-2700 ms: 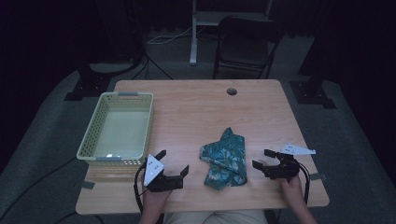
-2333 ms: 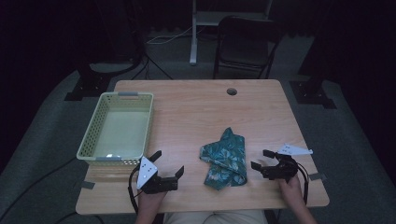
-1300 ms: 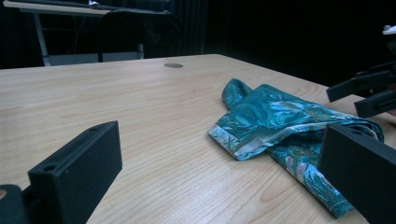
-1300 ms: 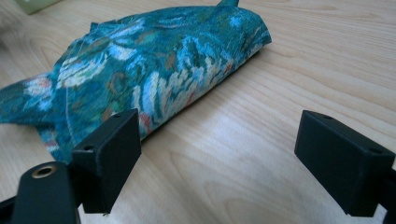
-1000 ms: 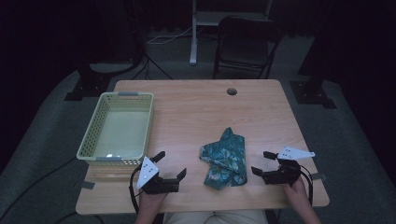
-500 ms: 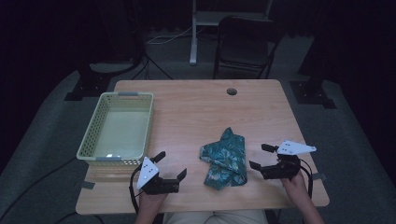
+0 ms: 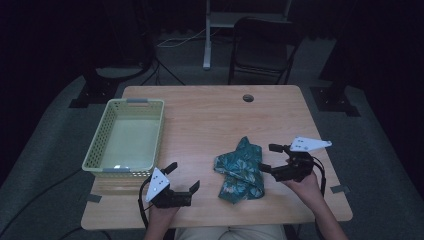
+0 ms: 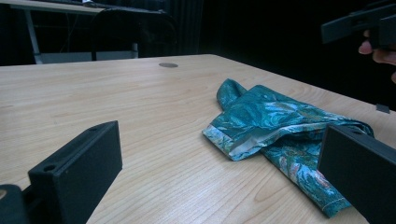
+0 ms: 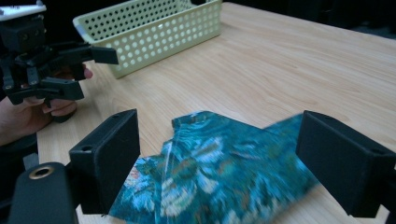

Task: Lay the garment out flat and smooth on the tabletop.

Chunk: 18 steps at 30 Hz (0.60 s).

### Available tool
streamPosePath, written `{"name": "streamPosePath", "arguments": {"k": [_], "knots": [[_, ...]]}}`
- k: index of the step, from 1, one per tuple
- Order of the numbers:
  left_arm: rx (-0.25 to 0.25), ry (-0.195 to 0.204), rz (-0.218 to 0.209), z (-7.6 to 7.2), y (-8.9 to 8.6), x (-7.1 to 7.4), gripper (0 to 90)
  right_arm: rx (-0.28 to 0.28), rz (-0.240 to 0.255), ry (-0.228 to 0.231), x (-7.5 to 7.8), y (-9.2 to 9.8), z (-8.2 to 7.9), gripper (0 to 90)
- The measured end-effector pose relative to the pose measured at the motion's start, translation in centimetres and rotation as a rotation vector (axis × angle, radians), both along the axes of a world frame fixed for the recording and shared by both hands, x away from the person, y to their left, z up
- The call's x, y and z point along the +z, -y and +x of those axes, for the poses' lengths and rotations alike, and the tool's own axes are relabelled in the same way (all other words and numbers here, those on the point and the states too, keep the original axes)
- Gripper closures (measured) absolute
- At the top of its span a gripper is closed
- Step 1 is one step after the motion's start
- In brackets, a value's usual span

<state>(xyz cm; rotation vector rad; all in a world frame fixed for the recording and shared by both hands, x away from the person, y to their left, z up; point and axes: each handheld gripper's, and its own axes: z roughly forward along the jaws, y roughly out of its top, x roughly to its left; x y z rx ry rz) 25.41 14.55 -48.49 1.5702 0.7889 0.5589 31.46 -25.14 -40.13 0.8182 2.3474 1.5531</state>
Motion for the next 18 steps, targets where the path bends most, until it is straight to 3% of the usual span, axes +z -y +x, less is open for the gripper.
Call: {"name": "streamPosePath", "arguments": {"k": [10,18], "knots": [[0.001,0.000,-0.001,0.0,0.0,0.0,0.6,0.096,-0.100,0.015,0.1,-5.4,1.3,17.5],[0.000,-0.003,-0.004,0.1,0.0,0.0,0.6,0.192,-0.157,-0.057,-1.7,-9.2,2.9,20.2]]}}
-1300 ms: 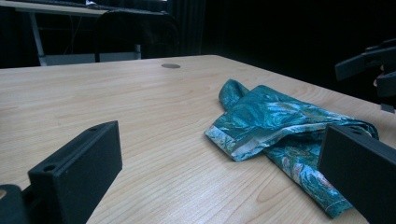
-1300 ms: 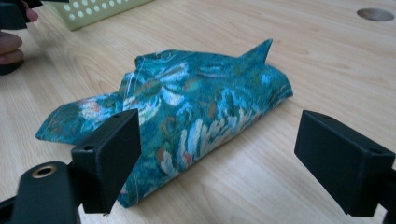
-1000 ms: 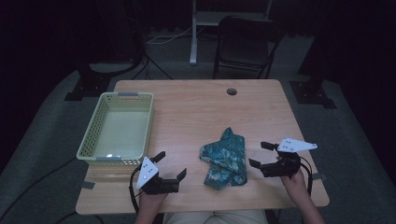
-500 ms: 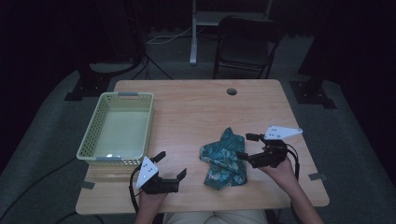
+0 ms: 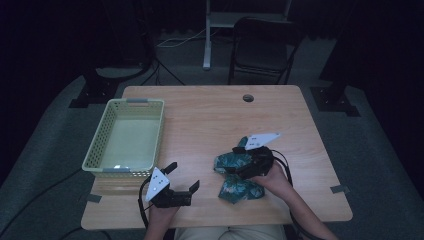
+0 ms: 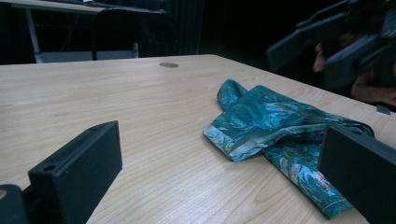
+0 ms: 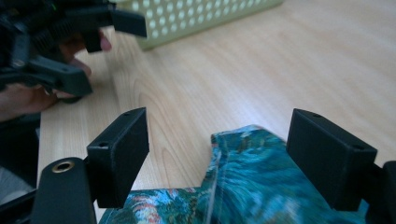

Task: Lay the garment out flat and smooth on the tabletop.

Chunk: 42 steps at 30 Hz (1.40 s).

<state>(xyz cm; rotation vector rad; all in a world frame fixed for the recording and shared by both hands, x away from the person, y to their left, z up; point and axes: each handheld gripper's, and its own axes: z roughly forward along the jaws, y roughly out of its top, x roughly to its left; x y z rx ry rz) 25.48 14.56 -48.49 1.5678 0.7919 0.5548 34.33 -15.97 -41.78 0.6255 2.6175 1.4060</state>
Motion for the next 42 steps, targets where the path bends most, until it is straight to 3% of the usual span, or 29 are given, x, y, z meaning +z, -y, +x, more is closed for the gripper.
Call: {"name": "streamPosePath", "arguments": {"k": [5,14,17,20,24,27,30,31,34,38,42], "knots": [[-0.001,0.000,0.001,0.0,0.0,0.0,0.6,0.013,-0.084,-0.028,-1.8,-2.0,1.0,21.9],[0.003,-0.004,-0.004,0.0,0.0,0.0,0.6,0.009,-0.199,-0.092,-4.4,-3.8,2.3,24.6],[0.004,-0.004,-0.003,0.0,0.0,0.0,0.6,0.006,-0.246,-0.095,-4.8,-4.5,2.3,28.5],[0.005,-0.004,-0.003,0.0,0.0,0.0,0.6,0.013,-0.306,-0.068,-5.1,-5.2,2.2,30.3],[0.008,-0.006,-0.004,0.1,0.0,0.0,0.6,0.000,-0.343,-0.032,-5.2,-5.8,1.9,35.3],[0.008,-0.006,-0.004,0.1,0.0,0.0,0.6,-0.017,-0.342,-0.030,-5.1,-5.9,1.9,42.8],[0.007,-0.008,-0.007,0.1,0.0,0.0,0.6,-0.031,-0.336,-0.029,-5.0,-5.7,2.0,61.3],[0.007,-0.008,-0.007,0.1,0.0,0.0,0.6,-0.031,-0.336,-0.029,-5.0,-5.7,2.0,61.3],[0.007,-0.008,-0.010,0.1,0.0,0.0,0.6,-0.053,-0.328,-0.041,-4.9,-5.1,2.5,83.1],[0.006,-0.011,-0.013,0.1,-0.1,0.0,0.6,-0.057,-0.318,-0.037,-4.6,-4.8,2.5,86.3],[0.006,-0.011,-0.011,0.1,-0.1,0.0,0.6,-0.085,-0.251,-0.007,-2.7,-3.7,1.8,86.4]]}}
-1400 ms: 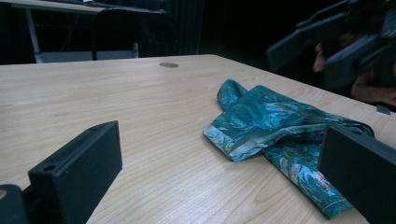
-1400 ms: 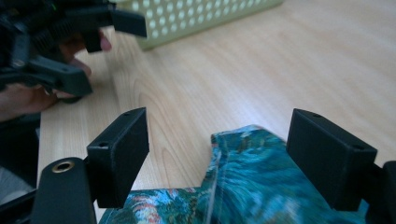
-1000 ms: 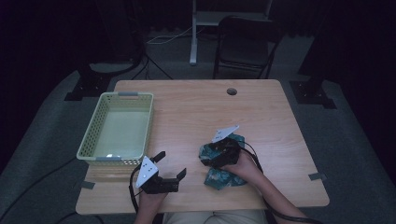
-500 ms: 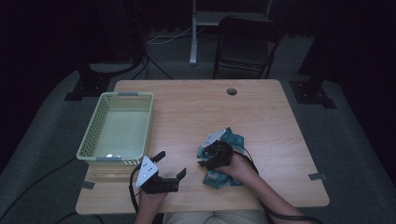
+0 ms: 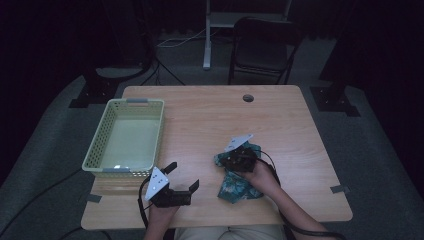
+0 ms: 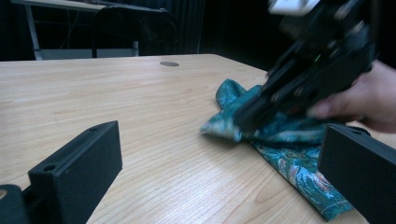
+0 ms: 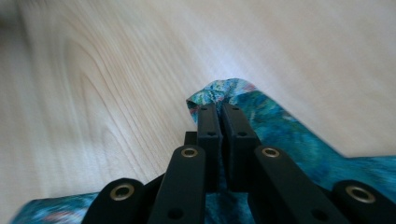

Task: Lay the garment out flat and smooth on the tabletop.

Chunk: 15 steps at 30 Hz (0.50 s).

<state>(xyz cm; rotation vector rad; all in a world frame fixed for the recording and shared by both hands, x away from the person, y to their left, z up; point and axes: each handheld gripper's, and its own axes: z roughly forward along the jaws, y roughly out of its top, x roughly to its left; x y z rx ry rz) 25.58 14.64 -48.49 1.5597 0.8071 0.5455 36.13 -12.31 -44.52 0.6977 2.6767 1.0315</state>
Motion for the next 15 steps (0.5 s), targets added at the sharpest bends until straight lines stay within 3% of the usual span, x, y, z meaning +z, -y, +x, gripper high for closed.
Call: {"name": "streamPosePath", "arguments": {"k": [1,4,8,15], "knots": [[0.000,0.001,0.000,0.0,0.0,0.0,0.6,0.000,0.000,0.000,0.0,0.0,0.0,86.4],[0.001,0.000,-0.001,0.0,0.0,0.0,0.6,-0.019,0.071,0.022,2.1,2.0,-0.4,86.4],[-0.001,-0.004,-0.003,0.1,0.0,0.0,0.6,-0.063,0.133,0.038,3.6,4.5,-1.1,86.3],[0.000,-0.007,-0.006,0.1,-0.1,0.0,0.6,-0.150,0.216,0.090,5.3,9.2,-3.1,86.3]]}}
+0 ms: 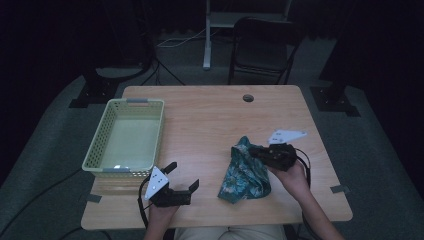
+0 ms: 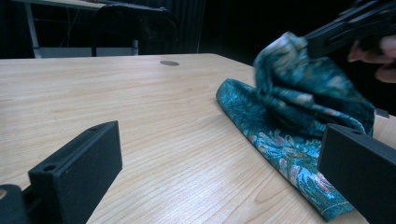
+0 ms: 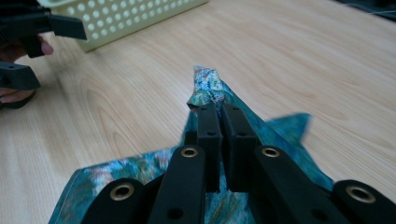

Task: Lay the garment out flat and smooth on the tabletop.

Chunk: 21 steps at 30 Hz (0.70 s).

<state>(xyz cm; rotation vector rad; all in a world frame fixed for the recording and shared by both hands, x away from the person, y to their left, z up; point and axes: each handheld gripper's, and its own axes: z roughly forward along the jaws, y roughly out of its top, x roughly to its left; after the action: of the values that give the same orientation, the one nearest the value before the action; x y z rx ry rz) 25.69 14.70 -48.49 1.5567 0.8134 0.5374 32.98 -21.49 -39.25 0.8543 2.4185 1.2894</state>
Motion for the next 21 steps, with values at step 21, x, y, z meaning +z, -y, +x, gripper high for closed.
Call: {"name": "streamPosePath", "arguments": {"k": [21], "knots": [[0.012,-0.007,0.007,0.0,0.1,0.0,0.6,-0.365,0.070,-0.126,-5.1,14.9,-5.2,84.4]]}}
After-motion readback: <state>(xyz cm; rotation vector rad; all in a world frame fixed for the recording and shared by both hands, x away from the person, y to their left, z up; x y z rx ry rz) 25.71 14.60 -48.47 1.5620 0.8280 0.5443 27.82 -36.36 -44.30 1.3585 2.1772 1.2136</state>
